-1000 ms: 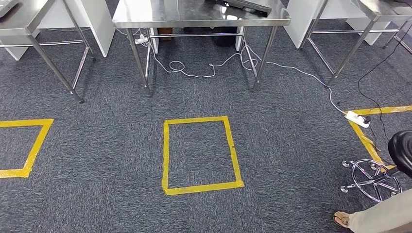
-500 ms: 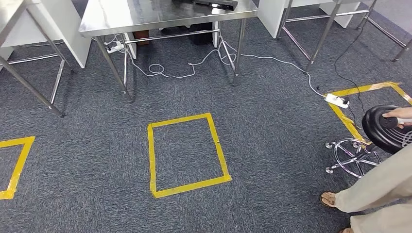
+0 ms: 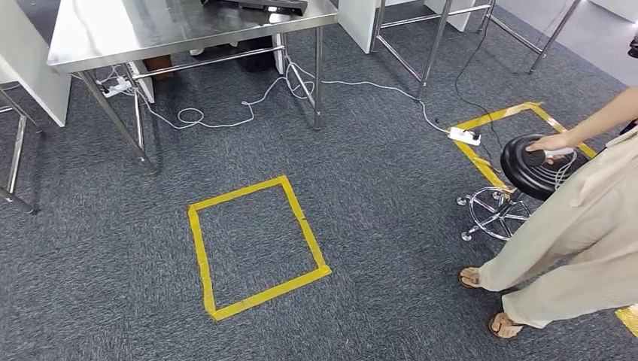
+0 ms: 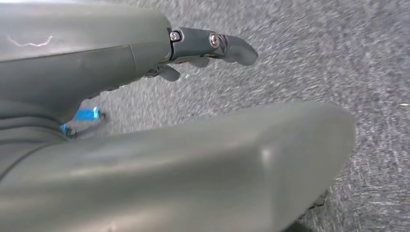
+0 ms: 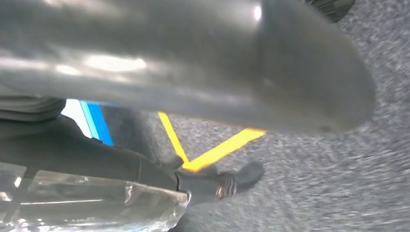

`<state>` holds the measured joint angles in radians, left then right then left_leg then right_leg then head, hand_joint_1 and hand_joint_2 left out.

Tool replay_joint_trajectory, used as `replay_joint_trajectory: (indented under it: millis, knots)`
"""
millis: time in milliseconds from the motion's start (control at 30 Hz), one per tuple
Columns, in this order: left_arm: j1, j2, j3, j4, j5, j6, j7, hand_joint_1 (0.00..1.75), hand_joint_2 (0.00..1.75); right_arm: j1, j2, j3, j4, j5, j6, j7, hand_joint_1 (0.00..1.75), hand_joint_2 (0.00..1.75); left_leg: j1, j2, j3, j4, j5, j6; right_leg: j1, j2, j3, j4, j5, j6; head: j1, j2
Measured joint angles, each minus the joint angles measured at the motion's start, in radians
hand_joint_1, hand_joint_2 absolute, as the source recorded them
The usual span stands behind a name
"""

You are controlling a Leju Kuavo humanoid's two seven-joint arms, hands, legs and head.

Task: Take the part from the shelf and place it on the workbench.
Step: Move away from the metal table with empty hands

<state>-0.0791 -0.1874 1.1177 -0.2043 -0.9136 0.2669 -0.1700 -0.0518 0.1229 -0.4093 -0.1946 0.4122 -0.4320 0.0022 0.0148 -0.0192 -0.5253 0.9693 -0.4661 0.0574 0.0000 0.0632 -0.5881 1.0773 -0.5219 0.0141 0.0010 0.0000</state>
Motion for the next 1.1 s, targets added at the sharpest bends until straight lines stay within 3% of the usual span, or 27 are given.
replay_joint_trajectory:
  millis: [67,100,133,167,200,267,333,400,467,533,567,600,633,667,700,767,833,867,900,933,1000,1033,1100]
  knots:
    - [0.003,0.000,0.000,0.000,0.000,-0.003,0.000,0.00,0.00,-0.003,0.000,-0.002,0.000,-0.001,0.000,0.002,0.00,0.00,-0.003,0.032,-0.002,0.000,0.000,-0.001,-0.006,-0.038,-0.067,0.132,-0.060,0.003,0.008,0.000]
    - [0.005,-0.001,0.000,0.000,0.000,-0.004,0.000,0.00,0.00,-0.003,-0.001,-0.003,0.000,-0.001,0.000,0.003,0.00,0.00,-0.004,0.049,-0.003,0.000,0.000,-0.001,-0.012,-0.046,-0.091,0.181,-0.077,0.009,0.010,0.000]
    - [0.005,-0.001,0.000,0.000,0.000,-0.004,0.000,0.00,0.00,-0.002,-0.001,-0.003,0.000,-0.001,0.000,0.004,0.00,0.00,-0.004,0.063,-0.004,0.000,-0.001,-0.002,-0.017,-0.051,-0.095,0.194,-0.077,0.019,0.011,0.000]
    - [0.005,-0.001,0.000,0.000,0.000,-0.004,0.000,0.00,0.00,-0.001,-0.001,-0.005,0.000,-0.002,0.000,0.005,0.00,0.00,-0.003,0.077,-0.003,0.001,-0.002,-0.005,-0.023,-0.058,-0.076,0.165,-0.061,0.033,0.013,0.000]
    - [0.005,-0.001,0.000,0.000,0.000,-0.004,0.000,0.00,0.00,0.000,-0.002,-0.006,0.000,-0.002,0.000,0.006,0.00,0.00,-0.002,0.089,-0.001,0.001,-0.003,-0.008,-0.029,-0.072,-0.038,0.099,-0.034,0.046,0.013,0.000]
    - [0.005,0.000,0.000,0.000,-0.002,-0.004,0.001,0.00,0.00,-0.001,-0.001,-0.008,0.000,-0.002,0.000,0.008,0.00,0.00,-0.004,0.111,0.003,0.006,-0.009,-0.021,-0.034,-0.118,0.041,-0.041,0.014,0.060,0.014,0.000]
    - [0.004,0.000,0.000,0.000,-0.004,-0.004,0.001,0.00,0.00,-0.002,0.000,-0.010,0.000,-0.002,0.000,0.008,0.00,0.00,-0.009,0.129,0.010,0.008,-0.014,-0.036,-0.029,-0.136,0.064,-0.093,0.033,0.048,0.011,0.000]
    - [0.001,0.001,0.000,0.000,-0.007,-0.004,0.001,0.00,0.00,0.000,0.000,-0.012,0.000,-0.002,0.000,0.008,0.00,0.00,-0.005,0.143,0.016,0.008,-0.017,-0.050,-0.028,-0.114,0.057,-0.093,0.039,0.028,0.007,0.000]
    - [-0.001,0.001,0.000,0.000,-0.008,-0.004,0.001,0.00,0.00,0.001,0.000,-0.013,0.000,-0.002,0.000,0.008,0.00,0.00,0.004,0.112,0.007,0.036,-0.047,-0.062,-0.034,-0.093,0.060,-0.096,0.046,0.011,0.004,0.000]
    - [0.001,0.001,0.000,0.000,-0.008,-0.005,0.001,0.00,0.00,0.000,0.002,-0.015,0.000,-0.002,0.001,0.008,0.00,0.00,0.009,0.051,-0.037,0.145,-0.120,-0.067,-0.035,-0.072,0.059,-0.097,0.053,-0.002,0.001,0.000]
    - [0.003,0.001,0.000,0.000,-0.008,-0.005,0.001,0.00,0.00,0.000,0.002,-0.017,0.000,-0.002,0.002,0.008,0.00,0.00,0.009,0.032,-0.069,0.218,-0.158,-0.067,-0.033,-0.061,0.057,-0.097,0.055,-0.006,0.000,0.000]
    - [0.004,0.001,0.000,0.000,-0.008,-0.005,0.001,0.00,0.00,0.001,0.003,-0.017,0.000,-0.002,0.003,0.008,0.00,0.00,0.009,0.024,-0.096,0.278,-0.181,-0.067,-0.030,-0.048,0.055,-0.096,0.056,-0.008,0.000,0.000]
    - [0.005,0.001,0.000,0.000,-0.008,-0.005,0.001,0.00,0.00,0.002,0.003,-0.018,0.000,-0.002,0.003,0.008,0.00,0.00,0.009,0.021,-0.111,0.309,-0.184,-0.067,-0.028,-0.035,0.054,-0.096,0.057,-0.008,0.000,0.000]
    - [0.006,0.001,0.000,0.000,-0.008,-0.006,0.001,0.00,0.00,0.002,0.003,-0.018,0.000,-0.002,0.004,0.008,0.00,0.00,0.009,0.019,-0.107,0.299,-0.164,-0.065,-0.027,-0.020,0.055,-0.095,0.057,-0.009,0.000,0.000]
    - [0.006,0.001,0.000,0.000,-0.008,-0.006,0.001,0.00,0.00,0.002,0.003,-0.019,0.000,-0.002,0.004,0.008,0.00,0.00,0.010,0.012,-0.086,0.251,-0.128,-0.062,-0.027,-0.006,0.056,-0.094,0.057,-0.009,0.000,0.000]
    - [0.007,0.002,0.000,0.000,-0.008,-0.007,0.000,0.00,0.00,0.001,0.004,-0.019,0.000,-0.001,0.004,0.010,0.00,0.00,0.012,-0.037,-0.026,0.117,-0.055,-0.052,-0.023,0.022,0.056,-0.090,0.057,-0.006,0.000,0.000]
    - [0.008,0.005,0.000,0.000,-0.010,-0.010,0.000,0.00,0.00,-0.002,0.007,-0.019,0.000,0.000,0.005,0.015,0.00,0.00,0.012,-0.078,0.003,0.043,-0.033,-0.045,-0.021,0.044,0.046,-0.086,0.060,0.003,0.000,0.000]
    - [0.007,0.006,0.000,0.000,-0.010,-0.011,-0.001,0.00,0.00,-0.003,0.008,-0.019,0.000,0.000,0.004,0.017,0.00,0.00,0.009,-0.080,0.005,0.034,-0.035,-0.041,-0.021,0.056,0.038,-0.086,0.064,0.010,-0.001,0.000]
    - [0.006,0.007,-0.001,0.000,-0.011,-0.012,-0.001,0.00,0.00,-0.002,0.008,-0.019,0.000,0.000,0.004,0.018,0.00,0.00,0.008,-0.066,0.005,0.029,-0.034,-0.037,-0.023,0.068,0.030,-0.088,0.069,0.019,-0.001,0.000]
    - [0.004,0.007,-0.001,0.000,-0.011,-0.013,-0.002,0.00,0.00,-0.001,0.008,-0.020,0.000,0.000,0.004,0.018,0.00,0.00,0.007,-0.052,0.005,0.024,-0.029,-0.030,-0.022,0.062,0.022,-0.084,0.069,0.024,-0.001,0.000]
    - [0.004,0.008,-0.001,0.000,-0.011,-0.013,-0.003,0.00,0.00,0.000,0.008,-0.021,0.000,-0.001,0.003,0.019,0.00,0.00,0.007,-0.020,0.006,0.012,-0.019,-0.016,-0.018,0.014,-0.012,-0.030,0.039,0.024,0.004,0.000]
    - [0.005,0.008,-0.001,0.000,-0.011,-0.013,-0.003,0.00,0.00,0.000,0.008,-0.021,0.000,-0.001,0.003,0.019,0.00,0.00,0.005,-0.002,0.006,0.011,-0.017,-0.012,-0.018,-0.019,-0.040,0.028,0.010,0.019,0.007,0.000]
    - [0.007,0.008,-0.001,0.000,-0.011,-0.013,-0.003,0.00,0.00,0.000,0.008,-0.021,0.000,-0.002,0.003,0.019,0.00,0.00,0.000,0.032,0.003,0.011,-0.017,-0.010,-0.019,-0.046,-0.102,0.161,-0.047,0.016,0.010,0.000]
